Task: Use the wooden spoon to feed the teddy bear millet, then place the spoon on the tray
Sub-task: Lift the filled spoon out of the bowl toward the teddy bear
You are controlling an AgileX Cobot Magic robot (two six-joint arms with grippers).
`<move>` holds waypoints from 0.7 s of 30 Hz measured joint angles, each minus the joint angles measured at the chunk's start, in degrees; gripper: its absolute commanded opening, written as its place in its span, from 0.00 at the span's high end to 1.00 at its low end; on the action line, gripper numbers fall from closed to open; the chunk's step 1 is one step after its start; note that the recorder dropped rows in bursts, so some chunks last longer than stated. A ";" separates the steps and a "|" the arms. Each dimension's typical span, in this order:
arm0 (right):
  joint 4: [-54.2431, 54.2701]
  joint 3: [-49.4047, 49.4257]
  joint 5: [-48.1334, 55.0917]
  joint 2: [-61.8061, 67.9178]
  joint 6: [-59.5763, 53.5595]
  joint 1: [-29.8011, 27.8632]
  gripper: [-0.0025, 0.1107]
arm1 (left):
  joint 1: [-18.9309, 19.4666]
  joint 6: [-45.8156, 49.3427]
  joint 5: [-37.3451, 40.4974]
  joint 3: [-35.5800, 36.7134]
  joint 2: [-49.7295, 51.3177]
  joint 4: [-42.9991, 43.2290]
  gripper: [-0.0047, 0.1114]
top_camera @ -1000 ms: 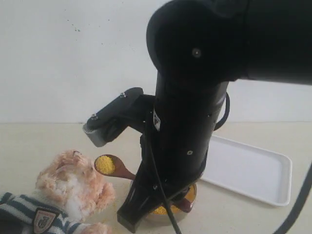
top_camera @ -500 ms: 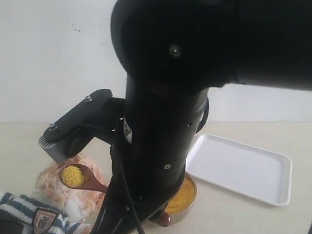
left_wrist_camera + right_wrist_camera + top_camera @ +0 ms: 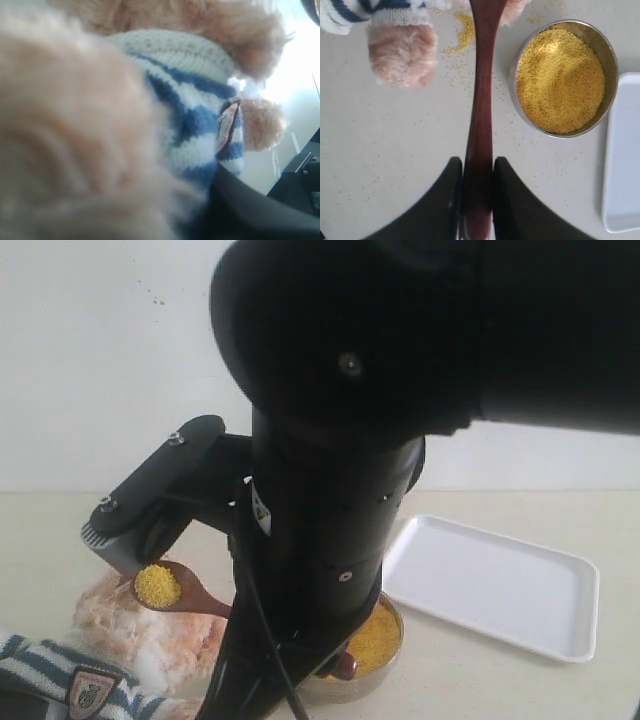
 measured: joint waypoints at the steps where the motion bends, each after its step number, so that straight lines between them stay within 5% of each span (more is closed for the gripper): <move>1: -0.04 0.00 0.02 0.10 0.00 0.00 0.98 | 0.00 0.00 0.00 0.00 0.00 0.00 0.92; 21: -1.62 -6.93 0.24 8.64 -0.54 0.00 0.98 | 0.00 0.00 0.00 0.00 0.00 0.00 0.92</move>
